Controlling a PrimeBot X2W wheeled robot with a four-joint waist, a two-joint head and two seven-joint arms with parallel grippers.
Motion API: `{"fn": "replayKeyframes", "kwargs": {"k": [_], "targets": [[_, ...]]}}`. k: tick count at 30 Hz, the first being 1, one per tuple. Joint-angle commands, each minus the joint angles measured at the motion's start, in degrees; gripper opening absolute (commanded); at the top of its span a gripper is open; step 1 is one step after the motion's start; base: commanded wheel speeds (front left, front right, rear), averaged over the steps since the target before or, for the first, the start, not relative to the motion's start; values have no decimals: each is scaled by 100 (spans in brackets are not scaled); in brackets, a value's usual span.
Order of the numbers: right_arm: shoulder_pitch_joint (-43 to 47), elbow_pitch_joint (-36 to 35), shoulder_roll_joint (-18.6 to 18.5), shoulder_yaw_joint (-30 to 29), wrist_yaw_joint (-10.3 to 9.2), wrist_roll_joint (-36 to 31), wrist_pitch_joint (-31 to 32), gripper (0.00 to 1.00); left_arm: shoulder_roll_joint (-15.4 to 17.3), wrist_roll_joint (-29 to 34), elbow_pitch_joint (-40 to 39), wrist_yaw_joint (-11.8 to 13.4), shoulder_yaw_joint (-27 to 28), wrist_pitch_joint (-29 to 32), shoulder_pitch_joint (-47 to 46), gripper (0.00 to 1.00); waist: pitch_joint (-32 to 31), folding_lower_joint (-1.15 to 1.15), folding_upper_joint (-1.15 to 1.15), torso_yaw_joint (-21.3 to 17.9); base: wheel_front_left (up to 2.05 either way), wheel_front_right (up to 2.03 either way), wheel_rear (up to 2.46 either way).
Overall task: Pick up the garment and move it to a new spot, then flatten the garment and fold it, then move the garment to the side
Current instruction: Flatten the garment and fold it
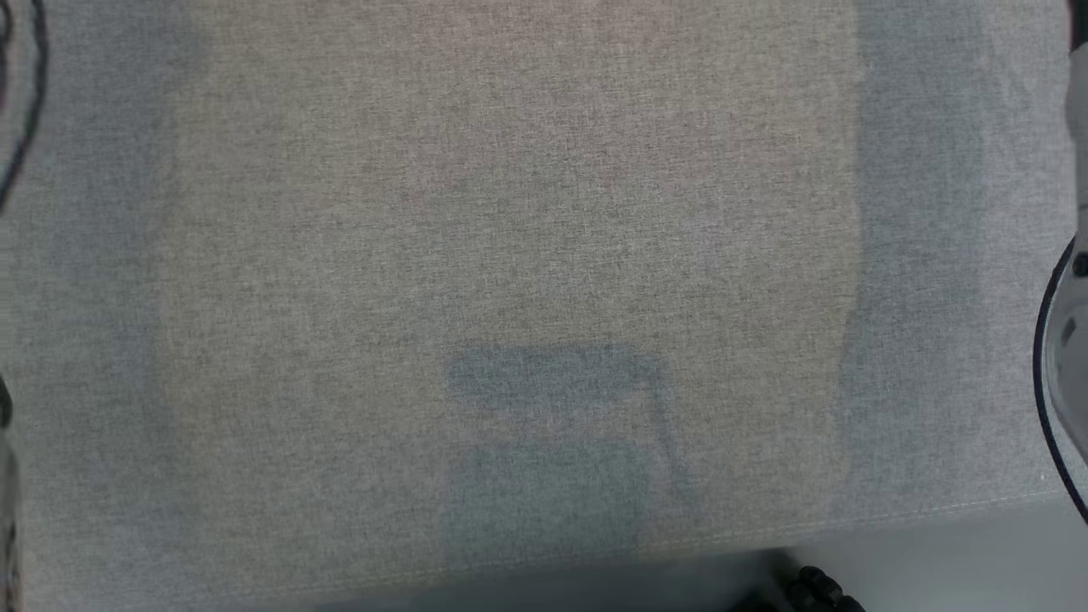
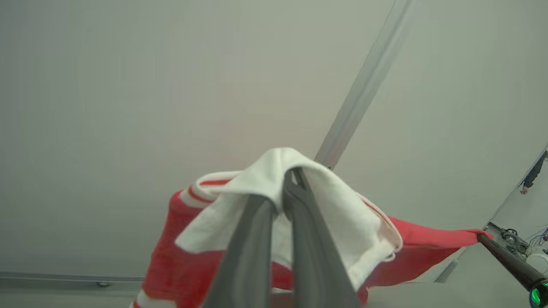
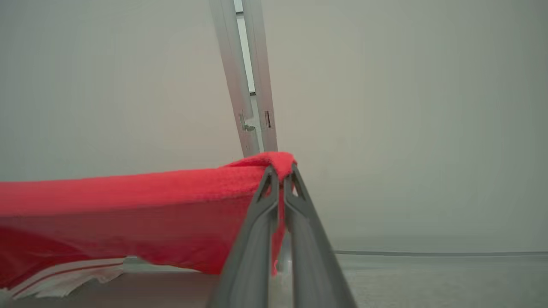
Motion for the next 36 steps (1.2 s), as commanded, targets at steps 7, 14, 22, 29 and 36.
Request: {"fn": "replayKeyframes", "kwargs": {"k": [7, 14, 22, 29, 36], "targets": [[948, -56, -400, 595, -11, 743, 926, 0, 44, -446, -453, 195, -32, 266, 1958, 0, -385, -1, 0, 261, 0, 0, 0], [2117, -435, -923, 620, -13, 1488, 2218, 0, -110, -915, -1203, 649, -51, 484, 4005, 0, -1072, -1, 0, 489, 0, 0, 0], [3690, -1296, -1048, 244, -13, 1658, 3419, 0, -287, -1286, -1705, 1139, -185, 784, 5490, 0, -1790, -1, 0, 649, 0, 0, 0], [5168, -2423, -793, -176, -12, 1374, 4252, 0, -443, -1471, -1852, 1506, -268, 911, 6272, 0, -2255, -1, 0, 684, 0, 0, 0], [6257, -3314, -255, -876, -12, 912, 4581, 0, -529, -1551, -1938, 1697, -322, 886, 6827, 0, -2487, -1, 0, 676, 0, 0, 0]]}}
